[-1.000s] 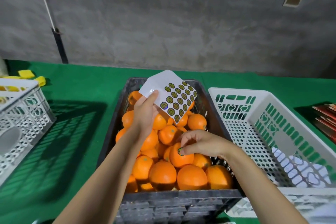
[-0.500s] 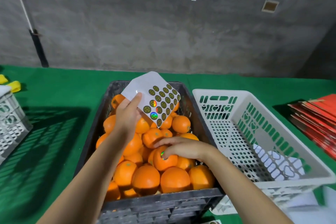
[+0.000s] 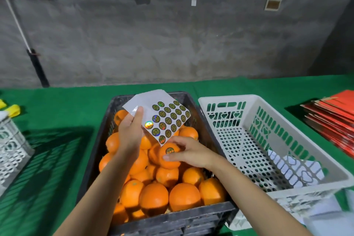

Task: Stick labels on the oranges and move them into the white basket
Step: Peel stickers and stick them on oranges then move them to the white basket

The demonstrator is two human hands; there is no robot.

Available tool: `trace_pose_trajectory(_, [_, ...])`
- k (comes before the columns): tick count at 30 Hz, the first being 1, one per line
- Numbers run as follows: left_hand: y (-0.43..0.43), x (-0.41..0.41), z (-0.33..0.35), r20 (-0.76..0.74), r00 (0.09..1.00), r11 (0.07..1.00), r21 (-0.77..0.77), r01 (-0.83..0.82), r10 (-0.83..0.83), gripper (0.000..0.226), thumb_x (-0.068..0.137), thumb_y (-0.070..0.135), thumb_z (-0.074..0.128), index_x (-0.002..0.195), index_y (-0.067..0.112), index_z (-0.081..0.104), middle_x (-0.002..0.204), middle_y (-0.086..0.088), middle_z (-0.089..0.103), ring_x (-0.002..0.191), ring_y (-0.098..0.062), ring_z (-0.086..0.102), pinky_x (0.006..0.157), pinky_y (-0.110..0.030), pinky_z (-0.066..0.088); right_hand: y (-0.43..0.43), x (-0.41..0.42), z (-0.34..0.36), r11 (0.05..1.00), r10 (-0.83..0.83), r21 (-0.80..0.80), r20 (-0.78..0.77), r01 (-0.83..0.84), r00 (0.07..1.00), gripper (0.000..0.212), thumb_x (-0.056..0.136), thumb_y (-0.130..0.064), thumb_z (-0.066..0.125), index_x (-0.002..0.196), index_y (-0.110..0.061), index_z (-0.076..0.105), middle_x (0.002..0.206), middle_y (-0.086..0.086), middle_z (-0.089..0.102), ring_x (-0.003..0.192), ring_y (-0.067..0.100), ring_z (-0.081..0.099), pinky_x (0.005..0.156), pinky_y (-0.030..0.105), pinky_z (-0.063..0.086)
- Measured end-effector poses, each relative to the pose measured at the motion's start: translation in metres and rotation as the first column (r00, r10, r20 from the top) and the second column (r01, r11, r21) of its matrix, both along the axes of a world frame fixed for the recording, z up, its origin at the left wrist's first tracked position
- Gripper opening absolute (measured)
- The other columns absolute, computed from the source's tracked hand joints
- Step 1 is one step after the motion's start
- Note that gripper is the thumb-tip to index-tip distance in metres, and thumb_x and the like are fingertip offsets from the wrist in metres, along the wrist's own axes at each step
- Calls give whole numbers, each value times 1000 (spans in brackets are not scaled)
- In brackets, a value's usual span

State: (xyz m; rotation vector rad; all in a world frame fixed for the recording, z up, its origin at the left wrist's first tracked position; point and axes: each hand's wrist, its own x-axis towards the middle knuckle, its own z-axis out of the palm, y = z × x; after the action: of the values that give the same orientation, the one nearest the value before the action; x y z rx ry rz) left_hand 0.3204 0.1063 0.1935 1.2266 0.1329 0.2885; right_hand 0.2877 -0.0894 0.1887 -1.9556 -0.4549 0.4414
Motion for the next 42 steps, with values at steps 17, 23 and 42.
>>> trace_pose_trajectory(17, [5, -1, 2, -96, 994, 999, -10, -48, 47, 27, 102, 42, 49, 111, 22, 65, 90, 2, 78, 82, -21, 76, 62, -34, 60, -28, 21, 15, -230, -389, 735, -670, 638, 632, 60, 101, -59, 37, 147, -21, 26, 127, 14, 54, 108, 44, 65, 77, 51, 56])
trace_pose_trajectory(23, [-9, -16, 6, -15, 997, 982, 171, 83, -81, 31, 105, 40, 44, 113, 23, 69, 98, 4, 78, 87, -12, 75, 58, -18, 55, 0, 11, 2, 600, -777, 530, 210, 598, 593, 12, 101, -29, 56, 107, -39, 57, 108, -9, 65, 100, 7, 64, 80, 24, 53])
trace_pose_trajectory(42, [-9, -13, -1, -64, 870, 870, 40, 491, -489, 36, 103, 39, 50, 130, 18, 63, 121, -13, 71, 112, -33, 68, 88, -43, 58, 8, 5, -14, 885, -216, -22, 866, 465, 451, 32, 92, -31, 71, 123, -25, 70, 116, -7, 61, 109, 12, 56, 89, 33, 52])
